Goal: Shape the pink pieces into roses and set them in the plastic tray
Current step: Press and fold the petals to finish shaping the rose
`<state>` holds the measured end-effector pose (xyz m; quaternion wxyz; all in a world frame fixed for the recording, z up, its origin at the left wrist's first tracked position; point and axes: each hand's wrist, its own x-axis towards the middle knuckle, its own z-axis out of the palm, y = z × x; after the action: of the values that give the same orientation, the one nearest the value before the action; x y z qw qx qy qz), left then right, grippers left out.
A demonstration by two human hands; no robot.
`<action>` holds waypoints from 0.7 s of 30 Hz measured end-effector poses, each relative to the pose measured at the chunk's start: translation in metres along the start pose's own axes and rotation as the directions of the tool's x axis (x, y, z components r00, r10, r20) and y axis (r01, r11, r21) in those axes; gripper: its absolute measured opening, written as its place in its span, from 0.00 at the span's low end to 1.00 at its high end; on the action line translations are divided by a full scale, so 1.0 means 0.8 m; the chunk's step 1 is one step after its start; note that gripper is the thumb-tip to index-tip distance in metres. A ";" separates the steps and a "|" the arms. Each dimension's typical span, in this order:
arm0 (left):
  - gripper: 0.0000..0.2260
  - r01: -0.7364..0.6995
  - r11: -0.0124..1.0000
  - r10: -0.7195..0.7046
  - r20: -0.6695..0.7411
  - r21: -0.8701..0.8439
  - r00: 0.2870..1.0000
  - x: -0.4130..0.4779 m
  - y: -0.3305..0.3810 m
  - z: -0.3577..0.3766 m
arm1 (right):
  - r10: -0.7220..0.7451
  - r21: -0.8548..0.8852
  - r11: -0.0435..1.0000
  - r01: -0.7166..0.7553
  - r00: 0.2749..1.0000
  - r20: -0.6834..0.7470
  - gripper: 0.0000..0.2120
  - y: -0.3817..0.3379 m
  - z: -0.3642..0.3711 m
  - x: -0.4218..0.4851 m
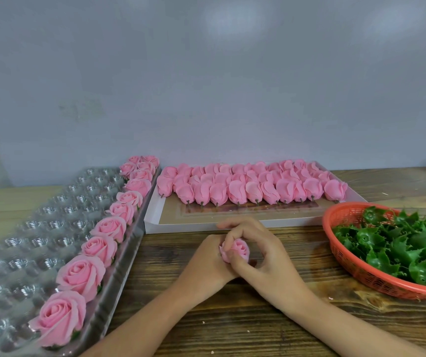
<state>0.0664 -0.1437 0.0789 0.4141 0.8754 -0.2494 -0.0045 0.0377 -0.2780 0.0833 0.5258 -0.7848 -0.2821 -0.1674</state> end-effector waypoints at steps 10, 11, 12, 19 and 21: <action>0.09 0.016 0.984 -0.024 -0.043 -0.179 0.999 -0.006 0.007 0.000 | 0.228 0.377 0.891 -0.253 0.968 0.110 0.12 -0.002 -0.005 0.007; 0.10 0.013 0.986 -0.019 -0.036 -0.168 0.999 -0.006 0.008 0.000 | 0.231 0.388 0.884 -0.260 0.965 0.121 0.10 -0.002 -0.005 0.007; 0.11 0.011 0.987 -0.016 -0.031 -0.163 0.999 -0.006 0.008 -0.001 | 0.229 0.392 0.882 -0.261 0.965 0.128 0.09 -0.002 -0.005 0.007; 0.11 0.014 0.997 -0.016 -0.028 -0.081 0.999 -0.006 0.008 -0.003 | 0.173 0.314 0.926 -0.207 0.976 0.133 0.04 0.002 -0.002 0.007; 0.11 0.023 0.996 -0.025 -0.028 -0.081 0.999 -0.003 0.007 -0.002 | 0.167 0.289 0.937 -0.199 0.977 0.131 0.06 0.004 -0.002 0.006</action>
<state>0.0623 -0.1442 0.0832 0.4525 0.8608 -0.2326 -0.0069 0.0434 -0.2790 0.0843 0.6367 -0.7263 -0.2571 -0.0317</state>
